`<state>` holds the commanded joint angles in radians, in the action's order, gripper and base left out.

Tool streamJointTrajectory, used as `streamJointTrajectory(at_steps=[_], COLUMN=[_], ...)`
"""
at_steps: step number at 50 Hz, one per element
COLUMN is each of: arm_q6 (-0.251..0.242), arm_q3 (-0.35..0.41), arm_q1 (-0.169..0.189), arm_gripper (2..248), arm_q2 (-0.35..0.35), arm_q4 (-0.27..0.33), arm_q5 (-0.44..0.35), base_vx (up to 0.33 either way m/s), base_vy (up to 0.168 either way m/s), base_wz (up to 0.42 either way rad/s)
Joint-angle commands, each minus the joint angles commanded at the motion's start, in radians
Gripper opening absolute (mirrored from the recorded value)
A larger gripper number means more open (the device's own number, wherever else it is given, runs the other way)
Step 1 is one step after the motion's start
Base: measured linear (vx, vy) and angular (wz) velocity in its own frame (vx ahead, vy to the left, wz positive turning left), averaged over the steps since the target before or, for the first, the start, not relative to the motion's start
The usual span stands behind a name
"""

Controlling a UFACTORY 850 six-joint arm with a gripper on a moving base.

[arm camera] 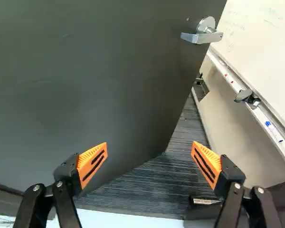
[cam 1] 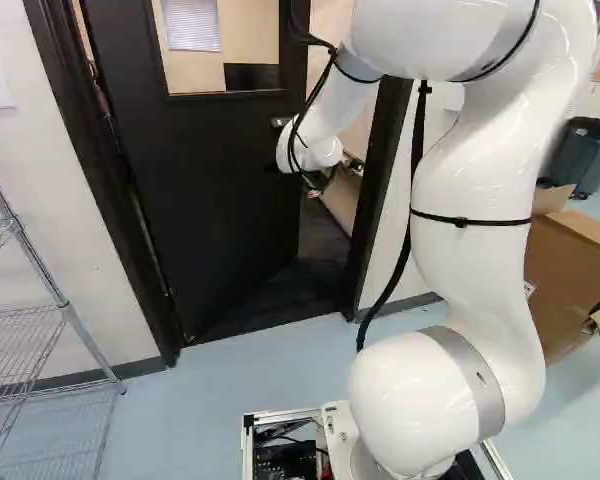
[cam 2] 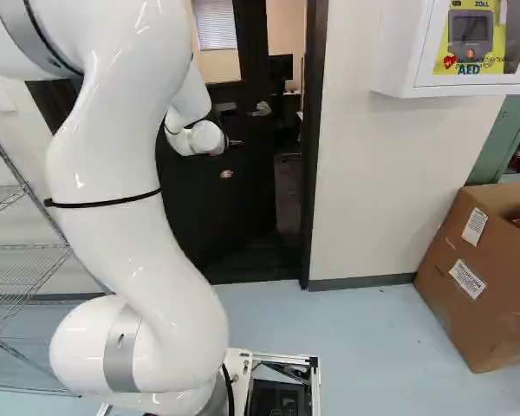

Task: Open the door and move inside

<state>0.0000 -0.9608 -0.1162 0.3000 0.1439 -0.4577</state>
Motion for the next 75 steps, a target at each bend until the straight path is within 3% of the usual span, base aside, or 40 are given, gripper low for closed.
streamJointTrajectory(at_steps=[17, 24, 47, 75], arm_q6=[0.000, 0.000, 0.000, 0.000], arm_q3=[0.093, 0.131, 0.252, 0.388], arm_q1=[0.024, 0.034, 0.072, 0.097], arm_gripper=[247, 247, 247, 247], arm_q2=[-0.080, -0.113, -0.225, -0.358], arm_q4=[0.119, 0.142, 0.145, 0.095], arm_q5=[0.013, 0.016, 0.016, 0.016], base_vx=[0.000, 0.000, 0.000, 0.000], base_vy=[0.000, 0.000, 0.000, 0.000], base_wz=[0.000, 0.000, 0.000, 0.000])
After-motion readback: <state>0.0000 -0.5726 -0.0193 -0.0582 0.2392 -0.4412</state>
